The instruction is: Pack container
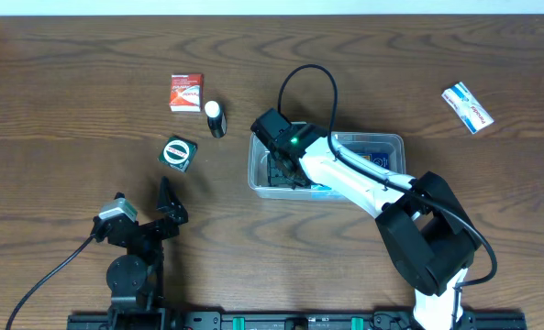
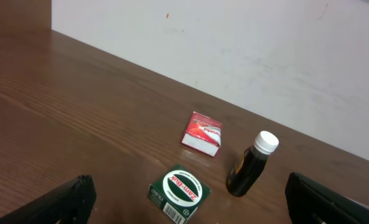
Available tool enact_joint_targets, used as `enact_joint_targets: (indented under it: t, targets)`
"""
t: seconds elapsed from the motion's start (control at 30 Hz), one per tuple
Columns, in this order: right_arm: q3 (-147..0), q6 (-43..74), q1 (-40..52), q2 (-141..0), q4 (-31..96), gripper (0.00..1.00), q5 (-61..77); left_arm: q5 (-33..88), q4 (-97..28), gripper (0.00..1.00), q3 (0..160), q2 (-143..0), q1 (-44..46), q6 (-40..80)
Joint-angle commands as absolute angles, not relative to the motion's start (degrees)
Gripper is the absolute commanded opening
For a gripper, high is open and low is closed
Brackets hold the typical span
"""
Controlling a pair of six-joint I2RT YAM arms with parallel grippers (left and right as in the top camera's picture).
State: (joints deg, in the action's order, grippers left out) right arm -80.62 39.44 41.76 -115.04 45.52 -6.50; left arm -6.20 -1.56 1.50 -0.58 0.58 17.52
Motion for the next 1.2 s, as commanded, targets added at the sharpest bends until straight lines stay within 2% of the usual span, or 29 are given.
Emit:
enact_joint_targets:
  t: [0.0, 0.1, 0.33, 0.47, 0.53, 0.67, 0.8, 1.0, 1.17]
  targets:
    - [-83.66, 37.3, 42.11, -113.47, 46.26, 0.6, -7.73, -6.9, -3.64, 0.98, 0.23, -0.23, 0.34, 16.53]
    - [-86.06, 36.97, 41.65, -113.23, 47.9, 0.58, -8.29, -6.9, -3.64, 0.98, 0.23, -0.23, 0.34, 16.53]
    - [-94.54, 34.3, 40.01, -109.47, 55.53, 0.66, -9.08, -6.9, -3.64, 0.98, 0.23, -0.23, 0.34, 16.53]
    - [-99.98, 32.03, 37.91, -104.44, 61.19, 0.66, -12.64, -6.9, -3.64, 0.98, 0.23, -0.23, 0.34, 16.53]
    - [-101.32, 31.4, 35.97, -101.58, 63.22, 0.72, -17.5, -6.9, -3.62, 0.98, 0.23, -0.23, 0.34, 16.53]
    - [-101.47, 26.83, 28.21, -97.01, 63.66, 0.82, -24.05, -6.9, -3.64, 0.98, 0.23, -0.23, 0.34, 16.53]
    - [-101.45, 21.52, 17.12, -96.64, 63.51, 0.99, -24.23, -6.9, -3.62, 0.98, 0.23, -0.23, 0.34, 16.53]
    - [-101.36, 18.52, 0.27, -101.03, 59.27, 0.99, -24.16, -6.9, -3.62, 0.98, 0.23, -0.23, 0.34, 16.53]
    - [-101.36, 14.72, -8.21, -106.83, 56.86, 0.99, -22.15, -6.9, -3.62, 0.98, 0.23, -0.23, 0.34, 16.53]
